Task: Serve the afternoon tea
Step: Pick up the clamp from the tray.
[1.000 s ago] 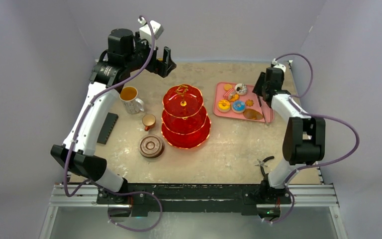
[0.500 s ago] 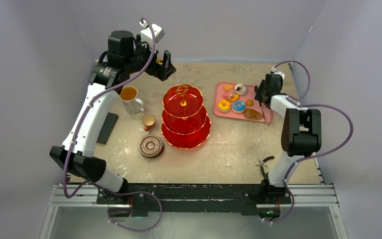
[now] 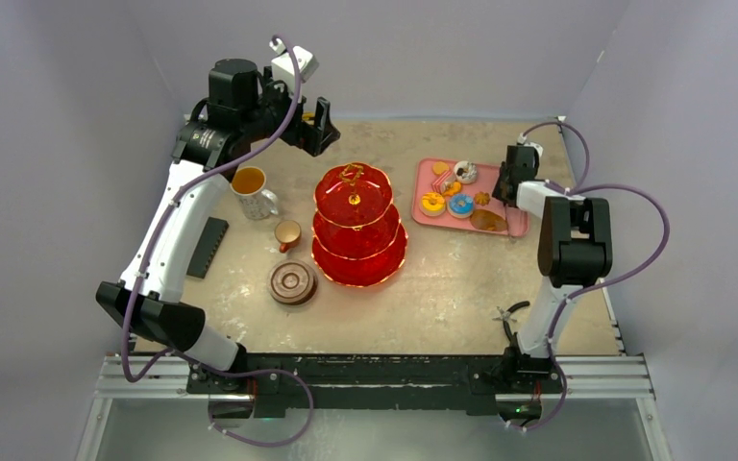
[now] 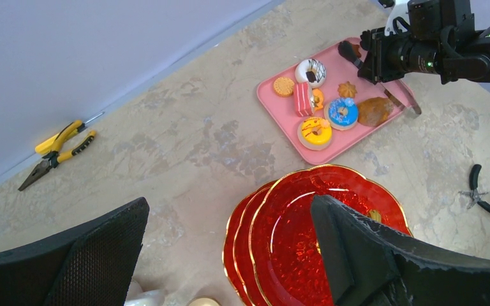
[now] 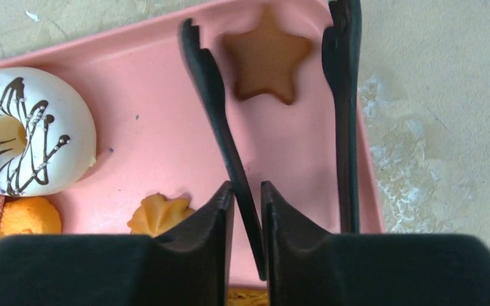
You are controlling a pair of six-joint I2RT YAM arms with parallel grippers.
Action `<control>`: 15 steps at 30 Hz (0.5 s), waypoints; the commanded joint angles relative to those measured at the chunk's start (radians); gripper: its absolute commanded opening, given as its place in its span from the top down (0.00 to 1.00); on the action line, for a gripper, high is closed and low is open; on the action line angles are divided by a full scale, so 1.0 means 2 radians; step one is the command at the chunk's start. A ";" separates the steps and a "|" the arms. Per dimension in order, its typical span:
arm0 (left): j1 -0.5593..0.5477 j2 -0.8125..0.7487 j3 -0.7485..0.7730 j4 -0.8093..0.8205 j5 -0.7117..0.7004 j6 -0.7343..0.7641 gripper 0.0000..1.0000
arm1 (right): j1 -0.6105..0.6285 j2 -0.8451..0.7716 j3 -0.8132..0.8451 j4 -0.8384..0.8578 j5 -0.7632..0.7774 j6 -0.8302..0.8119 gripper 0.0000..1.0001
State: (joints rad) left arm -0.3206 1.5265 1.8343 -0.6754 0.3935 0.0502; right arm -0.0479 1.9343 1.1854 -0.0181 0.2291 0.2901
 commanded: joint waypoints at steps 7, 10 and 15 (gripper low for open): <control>0.004 -0.020 -0.006 0.014 0.025 0.013 0.01 | 0.003 -0.079 -0.021 0.040 0.013 0.002 0.94; 0.004 -0.023 -0.005 0.014 0.028 0.018 0.01 | 0.019 -0.101 -0.030 0.034 0.013 0.001 1.00; 0.004 -0.029 -0.005 0.014 0.062 0.026 0.01 | 0.077 -0.154 -0.036 0.012 -0.009 0.000 1.00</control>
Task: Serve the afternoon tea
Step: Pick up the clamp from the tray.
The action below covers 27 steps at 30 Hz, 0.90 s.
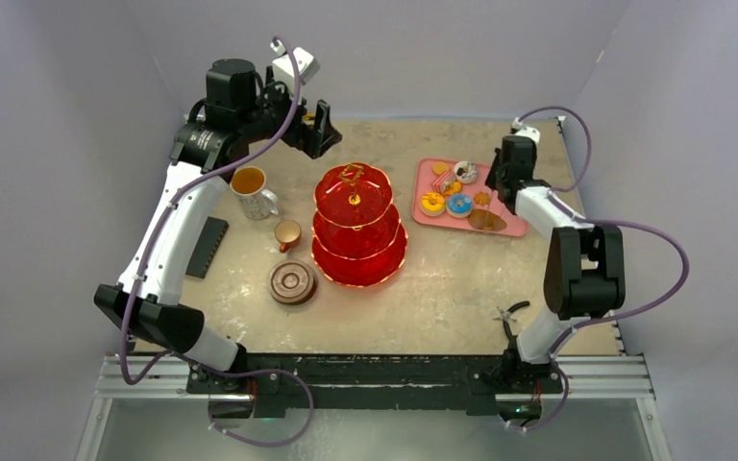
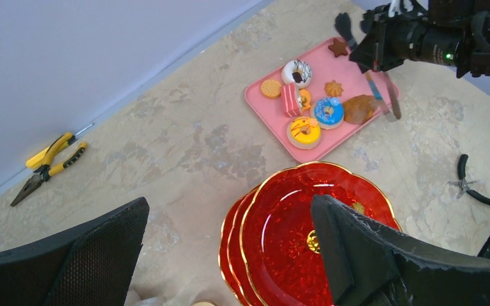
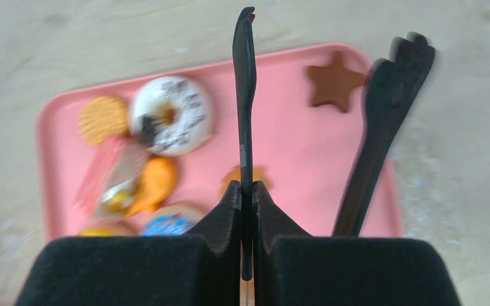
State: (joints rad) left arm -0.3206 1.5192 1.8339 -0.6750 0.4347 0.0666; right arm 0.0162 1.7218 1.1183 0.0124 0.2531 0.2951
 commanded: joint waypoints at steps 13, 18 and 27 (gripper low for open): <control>-0.039 -0.116 -0.073 0.069 0.125 0.370 0.01 | 0.167 -0.173 0.166 -0.141 -0.316 -0.062 1.00; -0.089 -0.201 -0.230 0.230 0.097 0.647 0.01 | 0.194 -0.196 0.220 -0.169 -0.367 -0.043 1.00; -0.101 -0.212 -0.295 0.368 0.150 0.877 0.01 | 0.266 -0.169 0.319 -0.232 -0.373 -0.042 1.00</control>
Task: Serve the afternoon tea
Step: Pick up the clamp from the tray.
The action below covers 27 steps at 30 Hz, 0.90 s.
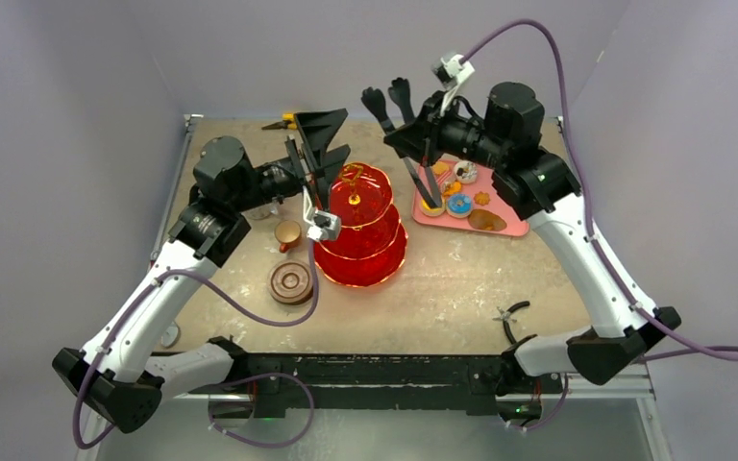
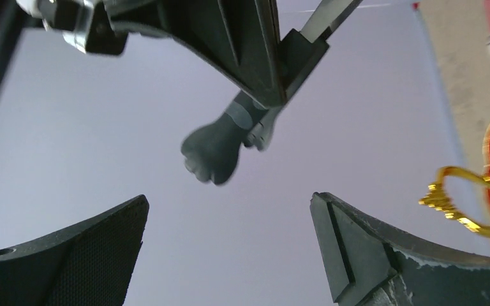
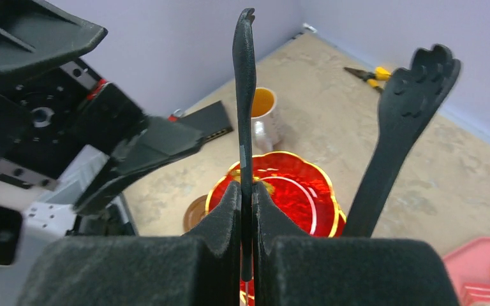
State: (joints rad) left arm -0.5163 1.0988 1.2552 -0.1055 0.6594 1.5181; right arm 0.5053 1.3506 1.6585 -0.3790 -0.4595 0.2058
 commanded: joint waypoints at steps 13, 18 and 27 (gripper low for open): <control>-0.005 -0.005 0.000 -0.023 0.029 0.352 0.04 | 0.092 0.106 0.196 -0.110 0.027 -0.007 1.00; -0.005 0.006 0.025 -0.047 -0.020 0.355 0.13 | 0.104 0.117 0.222 -0.132 0.033 -0.018 1.00; -0.005 0.015 0.031 -0.043 -0.054 0.348 0.36 | 0.110 0.125 0.240 -0.152 0.025 -0.028 1.00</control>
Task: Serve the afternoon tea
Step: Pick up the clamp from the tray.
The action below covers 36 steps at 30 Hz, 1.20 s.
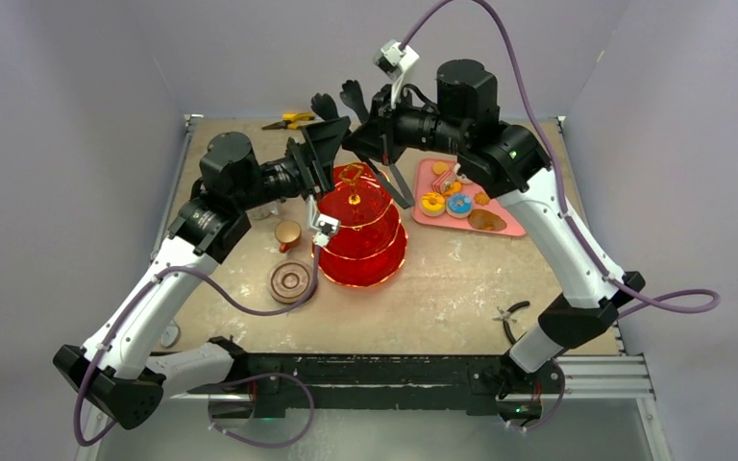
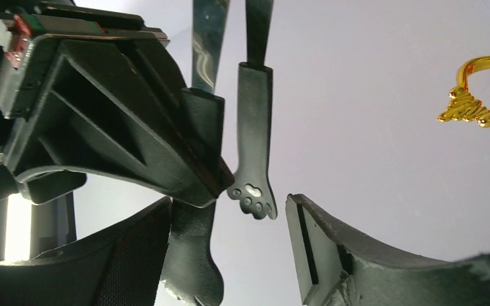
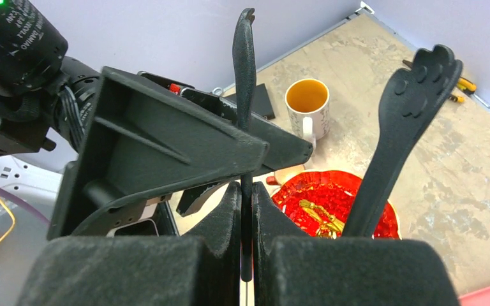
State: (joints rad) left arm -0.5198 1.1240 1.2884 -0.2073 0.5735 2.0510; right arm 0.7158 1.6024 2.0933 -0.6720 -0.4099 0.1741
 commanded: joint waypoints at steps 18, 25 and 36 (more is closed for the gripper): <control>-0.003 -0.003 -0.042 0.114 0.010 0.045 0.93 | 0.017 0.035 0.062 -0.011 0.027 -0.013 0.76; -0.004 -0.011 -0.093 0.246 -0.027 -0.032 1.00 | 0.017 0.013 0.081 0.016 0.036 0.002 0.35; -0.004 -0.005 -0.126 0.458 -0.083 -0.218 1.00 | 0.015 -0.121 -0.050 0.160 0.141 0.041 0.14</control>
State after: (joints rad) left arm -0.5251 1.1233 1.0180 0.4950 0.4557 1.8275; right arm 0.7418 1.5063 2.0995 -0.5522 -0.2138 0.2237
